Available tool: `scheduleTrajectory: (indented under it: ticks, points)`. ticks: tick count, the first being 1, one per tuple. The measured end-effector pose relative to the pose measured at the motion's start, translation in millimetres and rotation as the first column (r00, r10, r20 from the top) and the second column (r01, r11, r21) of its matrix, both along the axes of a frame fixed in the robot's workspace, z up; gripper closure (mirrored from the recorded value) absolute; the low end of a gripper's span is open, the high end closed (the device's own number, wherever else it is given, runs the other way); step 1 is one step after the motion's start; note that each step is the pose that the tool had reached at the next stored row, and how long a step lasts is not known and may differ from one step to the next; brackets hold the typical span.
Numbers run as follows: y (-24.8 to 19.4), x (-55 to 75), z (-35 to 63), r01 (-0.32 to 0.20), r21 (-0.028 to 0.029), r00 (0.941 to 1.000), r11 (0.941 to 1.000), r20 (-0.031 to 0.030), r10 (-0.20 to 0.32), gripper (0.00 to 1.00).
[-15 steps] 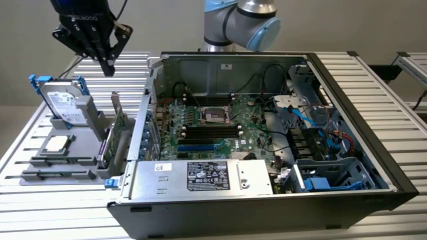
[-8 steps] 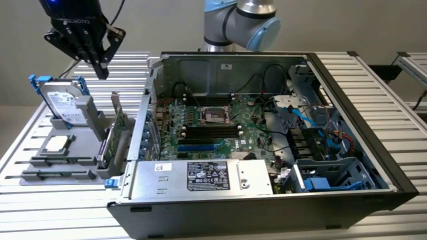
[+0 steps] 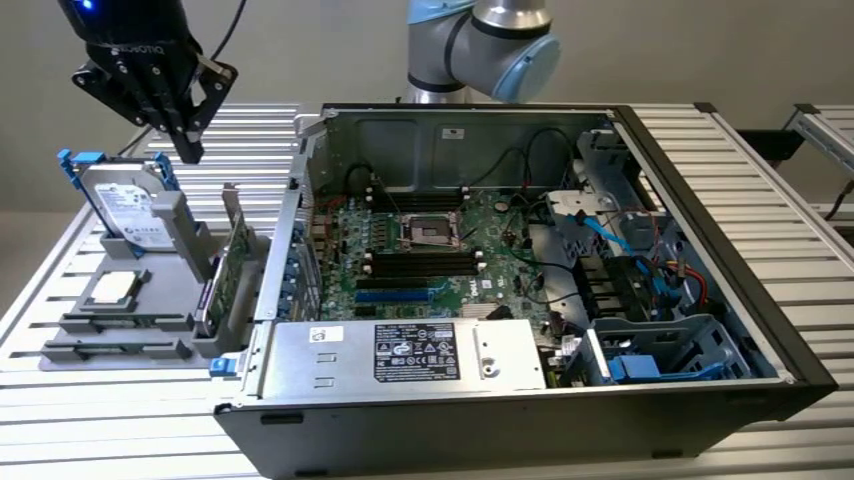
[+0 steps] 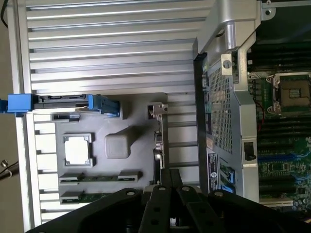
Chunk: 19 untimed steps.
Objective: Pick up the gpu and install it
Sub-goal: 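Reach for the gpu, then pick up the gpu and move the gpu toward the slot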
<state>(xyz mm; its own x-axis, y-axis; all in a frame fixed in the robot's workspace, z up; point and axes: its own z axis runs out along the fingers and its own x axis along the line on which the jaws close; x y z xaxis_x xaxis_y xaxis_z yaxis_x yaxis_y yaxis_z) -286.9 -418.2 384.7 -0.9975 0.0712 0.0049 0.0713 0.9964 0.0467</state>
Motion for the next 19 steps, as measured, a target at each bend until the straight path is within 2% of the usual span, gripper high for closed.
scheduleTrajectory:
  ticks: [12,14,15,19]
  points:
    - [0.0,-0.1,0.0,0.0,0.0,1.0,1.0,-0.0001,0.0,0.89]
    - [0.0,-0.1,0.0,0.0,0.0,1.0,1.0,-0.0001,0.0,0.88]
    - [0.0,-0.1,0.0,0.0,0.0,1.0,1.0,0.0,0.0,0.84]
    - [0.0,-0.1,0.0,0.0,0.0,1.0,1.0,-0.0001,0.0,0.84]
